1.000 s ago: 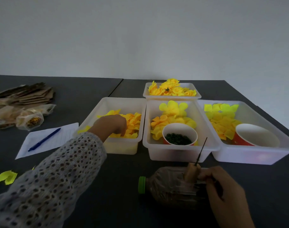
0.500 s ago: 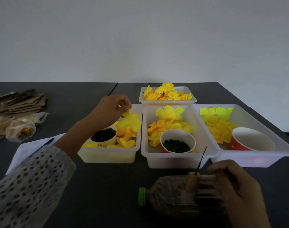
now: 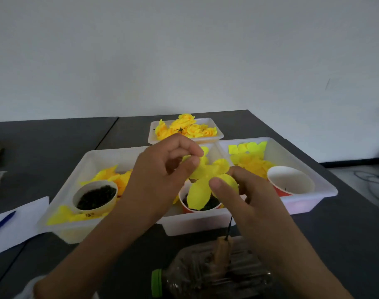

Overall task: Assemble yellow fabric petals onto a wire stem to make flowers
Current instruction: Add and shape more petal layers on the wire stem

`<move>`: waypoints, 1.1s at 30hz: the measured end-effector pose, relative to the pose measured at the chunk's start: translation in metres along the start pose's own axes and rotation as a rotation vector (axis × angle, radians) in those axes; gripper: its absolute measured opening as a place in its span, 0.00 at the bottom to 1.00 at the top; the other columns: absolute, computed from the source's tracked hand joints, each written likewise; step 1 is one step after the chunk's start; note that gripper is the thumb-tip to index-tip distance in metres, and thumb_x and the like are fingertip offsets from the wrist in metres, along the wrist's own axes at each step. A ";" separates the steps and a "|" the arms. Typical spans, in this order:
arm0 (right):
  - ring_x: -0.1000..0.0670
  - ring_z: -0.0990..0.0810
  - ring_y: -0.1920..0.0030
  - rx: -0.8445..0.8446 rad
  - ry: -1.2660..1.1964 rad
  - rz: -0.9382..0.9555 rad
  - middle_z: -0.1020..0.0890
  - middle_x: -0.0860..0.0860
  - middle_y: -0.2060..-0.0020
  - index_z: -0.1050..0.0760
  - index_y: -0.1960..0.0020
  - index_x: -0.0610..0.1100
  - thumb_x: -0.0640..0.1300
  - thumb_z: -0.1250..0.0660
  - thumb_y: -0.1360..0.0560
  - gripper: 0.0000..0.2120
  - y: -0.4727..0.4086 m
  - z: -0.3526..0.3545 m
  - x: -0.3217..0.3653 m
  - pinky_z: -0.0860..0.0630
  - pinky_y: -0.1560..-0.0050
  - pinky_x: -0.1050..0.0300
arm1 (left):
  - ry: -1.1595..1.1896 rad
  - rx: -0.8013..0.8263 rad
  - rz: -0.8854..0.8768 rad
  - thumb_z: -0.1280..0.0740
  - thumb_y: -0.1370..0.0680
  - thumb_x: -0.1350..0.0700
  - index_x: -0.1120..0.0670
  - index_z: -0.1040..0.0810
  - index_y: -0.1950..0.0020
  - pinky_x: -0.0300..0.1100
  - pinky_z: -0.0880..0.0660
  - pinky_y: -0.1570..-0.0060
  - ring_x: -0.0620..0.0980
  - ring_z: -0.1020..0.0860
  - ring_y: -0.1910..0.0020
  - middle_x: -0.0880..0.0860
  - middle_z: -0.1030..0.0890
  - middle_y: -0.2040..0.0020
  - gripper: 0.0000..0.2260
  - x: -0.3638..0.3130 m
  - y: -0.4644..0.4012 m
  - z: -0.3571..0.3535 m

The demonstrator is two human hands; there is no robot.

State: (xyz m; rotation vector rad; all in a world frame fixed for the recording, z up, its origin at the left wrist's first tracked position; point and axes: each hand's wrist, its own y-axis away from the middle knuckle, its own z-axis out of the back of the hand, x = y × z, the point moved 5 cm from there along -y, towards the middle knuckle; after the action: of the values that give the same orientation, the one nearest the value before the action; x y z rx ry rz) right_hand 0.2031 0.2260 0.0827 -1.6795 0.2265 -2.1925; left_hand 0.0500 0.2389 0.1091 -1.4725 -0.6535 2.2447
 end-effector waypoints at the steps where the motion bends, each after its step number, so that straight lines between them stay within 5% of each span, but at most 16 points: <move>1: 0.54 0.21 0.59 -0.002 -0.027 0.011 0.18 0.53 0.63 0.20 0.60 0.46 0.60 0.35 0.28 0.18 -0.001 0.002 0.001 0.25 0.59 0.63 | 0.044 0.008 0.010 0.33 0.25 0.57 0.50 0.21 0.54 0.45 0.24 0.66 0.49 0.23 0.67 0.48 0.16 0.60 0.02 -0.001 0.002 -0.006; 3: 0.49 0.21 0.61 -0.046 -0.080 0.016 0.18 0.49 0.66 0.21 0.64 0.44 0.50 0.33 0.26 0.12 -0.001 0.009 -0.001 0.23 0.59 0.57 | 0.131 0.021 0.035 0.30 0.24 0.61 0.52 0.21 0.53 0.35 0.26 0.66 0.41 0.23 0.68 0.49 0.16 0.58 0.04 0.000 0.004 -0.014; 6: 0.58 0.24 0.70 -0.053 -0.118 0.036 0.22 0.55 0.74 0.23 0.70 0.48 0.43 0.34 0.24 0.16 0.000 0.015 -0.002 0.29 0.67 0.69 | 0.240 0.051 0.124 0.29 0.25 0.64 0.53 0.20 0.51 0.31 0.26 0.66 0.40 0.21 0.65 0.49 0.16 0.57 0.07 0.005 0.009 -0.023; 12: 0.56 0.28 0.71 0.014 0.012 0.035 0.24 0.48 0.73 0.24 0.68 0.36 0.36 0.39 0.21 0.17 0.000 0.016 -0.012 0.32 0.66 0.65 | 0.365 0.151 0.363 0.22 0.33 0.56 0.48 0.19 0.46 0.38 0.21 0.61 0.46 0.19 0.62 0.48 0.18 0.60 0.17 0.018 0.015 -0.038; 16: 0.57 0.29 0.72 0.064 0.051 -0.009 0.24 0.50 0.73 0.26 0.66 0.39 0.35 0.42 0.20 0.16 0.002 0.012 -0.015 0.33 0.68 0.67 | 0.444 0.092 0.555 0.27 0.37 0.50 0.46 0.21 0.43 0.47 0.17 0.57 0.50 0.16 0.57 0.46 0.16 0.55 0.22 0.032 0.018 -0.042; 20: 0.55 0.29 0.71 0.100 0.129 -0.006 0.24 0.50 0.70 0.26 0.59 0.44 0.37 0.42 0.19 0.12 0.007 0.008 -0.016 0.32 0.68 0.63 | 0.335 0.112 0.447 0.28 0.27 0.55 0.48 0.17 0.56 0.35 0.24 0.66 0.40 0.22 0.69 0.45 0.18 0.65 0.02 0.024 0.018 -0.044; 25: 0.56 0.24 0.68 0.096 0.295 0.028 0.23 0.54 0.70 0.27 0.54 0.50 0.42 0.41 0.20 0.06 0.013 0.008 -0.015 0.30 0.67 0.66 | 0.218 0.007 0.269 0.26 0.29 0.54 0.51 0.21 0.61 0.34 0.28 0.66 0.42 0.24 0.67 0.44 0.21 0.64 0.04 0.020 0.019 -0.046; 29: 0.56 0.25 0.65 0.117 0.400 0.024 0.24 0.58 0.68 0.34 0.60 0.58 0.46 0.40 0.21 0.11 0.017 0.005 -0.018 0.31 0.62 0.67 | 0.133 -0.080 0.181 0.32 0.30 0.54 0.52 0.25 0.63 0.30 0.30 0.62 0.41 0.27 0.64 0.44 0.25 0.66 0.05 0.015 0.022 -0.051; 33: 0.54 0.23 0.65 0.141 0.294 0.096 0.22 0.55 0.67 0.30 0.58 0.57 0.57 0.44 0.22 0.09 0.023 0.007 -0.011 0.29 0.66 0.65 | 0.141 -0.117 0.190 0.30 0.28 0.53 0.54 0.24 0.61 0.31 0.29 0.62 0.40 0.26 0.64 0.44 0.23 0.65 0.06 0.014 0.023 -0.049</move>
State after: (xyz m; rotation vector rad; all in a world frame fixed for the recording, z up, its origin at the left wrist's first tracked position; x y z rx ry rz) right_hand 0.2163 0.2096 0.0665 -1.2441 0.2180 -2.3174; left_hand 0.0887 0.2364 0.0683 -1.8006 -0.6337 2.2460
